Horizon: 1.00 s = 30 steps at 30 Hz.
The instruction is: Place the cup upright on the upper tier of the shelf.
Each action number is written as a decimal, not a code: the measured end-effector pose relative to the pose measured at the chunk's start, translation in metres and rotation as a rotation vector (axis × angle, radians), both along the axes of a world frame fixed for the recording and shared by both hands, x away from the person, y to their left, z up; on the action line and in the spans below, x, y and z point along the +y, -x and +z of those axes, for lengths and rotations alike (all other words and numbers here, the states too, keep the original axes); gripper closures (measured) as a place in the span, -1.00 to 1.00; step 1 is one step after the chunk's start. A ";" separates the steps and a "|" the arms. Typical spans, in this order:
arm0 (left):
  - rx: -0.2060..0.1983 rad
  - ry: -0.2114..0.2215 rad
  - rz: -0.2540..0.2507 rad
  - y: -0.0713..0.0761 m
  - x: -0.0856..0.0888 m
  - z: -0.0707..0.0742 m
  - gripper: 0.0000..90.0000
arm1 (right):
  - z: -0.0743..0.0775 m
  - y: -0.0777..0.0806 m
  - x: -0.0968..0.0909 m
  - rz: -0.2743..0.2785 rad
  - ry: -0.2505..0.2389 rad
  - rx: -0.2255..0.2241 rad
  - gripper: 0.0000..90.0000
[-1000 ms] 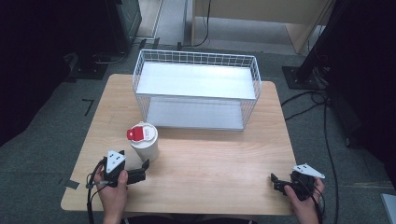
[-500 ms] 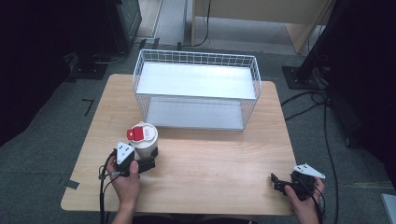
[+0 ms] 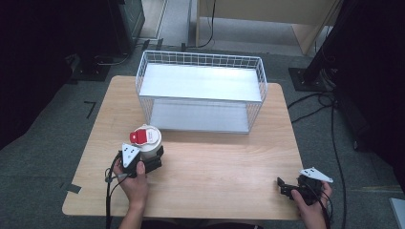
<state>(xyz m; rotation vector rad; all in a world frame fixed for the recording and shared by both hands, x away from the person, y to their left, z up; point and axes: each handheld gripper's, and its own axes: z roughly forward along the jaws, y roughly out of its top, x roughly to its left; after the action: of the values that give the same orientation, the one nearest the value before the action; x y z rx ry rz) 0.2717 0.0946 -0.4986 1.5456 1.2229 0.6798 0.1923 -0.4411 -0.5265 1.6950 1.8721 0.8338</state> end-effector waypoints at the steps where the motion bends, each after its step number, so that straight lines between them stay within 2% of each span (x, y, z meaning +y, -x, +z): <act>1: -0.009 0.003 0.004 0.000 -0.001 -0.001 -0.85 | 0.000 0.000 0.000 0.000 0.002 0.001 -1.00; 7: -0.055 0.007 0.011 0.000 -0.002 -0.002 -0.85 | 0.000 0.000 0.000 0.000 -0.001 -0.001 -1.00; 12: -0.073 0.005 -0.009 -0.001 -0.001 -0.002 -0.85 | 0.000 0.000 0.000 0.001 -0.002 -0.001 -1.00; 19: -0.093 0.028 -0.019 0.001 -0.001 -0.002 -0.84 | 0.000 0.000 0.000 0.000 -0.001 0.000 -1.00; 24: -0.121 0.049 -0.030 0.005 -0.004 0.006 -0.84 | 0.000 0.000 0.000 0.000 0.002 0.000 -1.00; 30: -0.155 0.040 -0.039 0.007 -0.009 0.017 -0.84 | 0.000 0.000 0.000 0.000 0.002 0.000 -1.00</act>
<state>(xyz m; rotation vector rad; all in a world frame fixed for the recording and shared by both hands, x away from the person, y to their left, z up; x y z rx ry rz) 0.2651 0.0856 -0.4821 1.4521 1.0814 0.7310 0.1923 -0.4410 -0.5265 1.6937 1.8726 0.8323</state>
